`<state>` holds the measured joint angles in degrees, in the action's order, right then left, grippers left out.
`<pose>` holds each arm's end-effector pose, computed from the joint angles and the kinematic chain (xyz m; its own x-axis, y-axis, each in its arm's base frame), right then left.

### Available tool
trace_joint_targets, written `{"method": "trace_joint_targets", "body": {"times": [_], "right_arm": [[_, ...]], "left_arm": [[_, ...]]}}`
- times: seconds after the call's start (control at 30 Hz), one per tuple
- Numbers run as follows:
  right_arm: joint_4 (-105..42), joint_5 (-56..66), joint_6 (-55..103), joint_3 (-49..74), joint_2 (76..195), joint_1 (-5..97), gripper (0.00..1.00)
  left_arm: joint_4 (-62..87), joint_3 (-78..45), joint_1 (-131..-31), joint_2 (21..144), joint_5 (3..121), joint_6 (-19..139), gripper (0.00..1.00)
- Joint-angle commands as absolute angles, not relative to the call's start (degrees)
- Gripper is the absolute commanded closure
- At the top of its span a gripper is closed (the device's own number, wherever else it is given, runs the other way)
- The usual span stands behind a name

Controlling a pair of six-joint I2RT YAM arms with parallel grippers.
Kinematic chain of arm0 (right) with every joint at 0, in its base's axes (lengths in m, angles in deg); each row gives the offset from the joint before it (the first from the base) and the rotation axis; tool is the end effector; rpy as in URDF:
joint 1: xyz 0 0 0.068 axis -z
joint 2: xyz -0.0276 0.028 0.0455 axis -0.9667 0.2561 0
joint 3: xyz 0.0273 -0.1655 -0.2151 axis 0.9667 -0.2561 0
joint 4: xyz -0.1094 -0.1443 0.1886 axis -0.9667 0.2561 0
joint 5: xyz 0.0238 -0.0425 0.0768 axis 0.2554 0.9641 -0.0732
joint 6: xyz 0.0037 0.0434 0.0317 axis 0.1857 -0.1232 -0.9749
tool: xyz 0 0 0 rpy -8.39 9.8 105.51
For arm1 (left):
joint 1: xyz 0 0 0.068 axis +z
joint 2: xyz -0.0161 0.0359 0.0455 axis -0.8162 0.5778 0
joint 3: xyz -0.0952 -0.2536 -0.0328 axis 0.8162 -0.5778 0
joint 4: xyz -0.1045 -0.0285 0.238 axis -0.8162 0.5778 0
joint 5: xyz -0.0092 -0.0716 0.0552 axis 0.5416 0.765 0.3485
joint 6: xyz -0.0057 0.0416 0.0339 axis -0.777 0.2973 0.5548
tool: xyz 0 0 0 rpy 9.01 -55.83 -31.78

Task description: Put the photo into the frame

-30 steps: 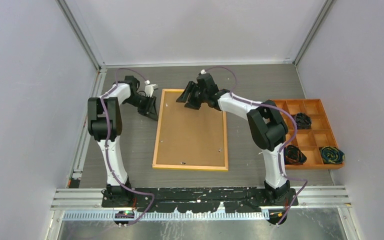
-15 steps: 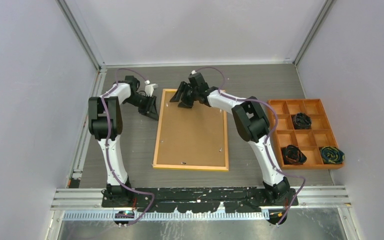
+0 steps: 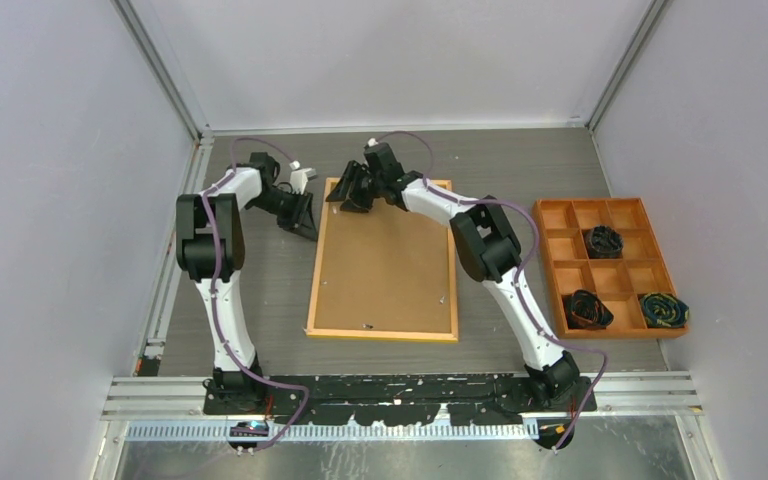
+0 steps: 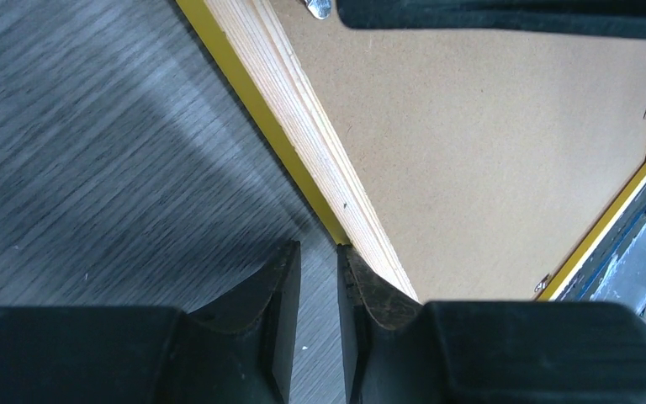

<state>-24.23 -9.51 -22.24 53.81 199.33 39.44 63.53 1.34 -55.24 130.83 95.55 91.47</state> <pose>0.4531 0.3421 0.1431 -0.9118 0.2566 -0.3205 -0.0993 0.6196 0.7786 0.4160 -0.0276 0.1467 -0.8989 0.2652 -0.3487 0.4289 0.6952 -0.5768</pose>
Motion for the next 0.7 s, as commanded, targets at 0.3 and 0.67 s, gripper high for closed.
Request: {"method": "trace_joint_targets", "body": {"times": [0.3, 0.67], "right_arm": [[-20.7, -12.0, -23.0, 58.2, 203.4, 38.1, 0.48], [-22.6, -12.1, -25.4, 58.2, 204.2, 37.2, 0.50]], "left_arm": [[62.7, -1.1, -56.5, 129.4, 96.2, 92.8, 0.75], [62.4, -0.7, -56.5, 129.5, 96.1, 92.8, 0.76]]}}
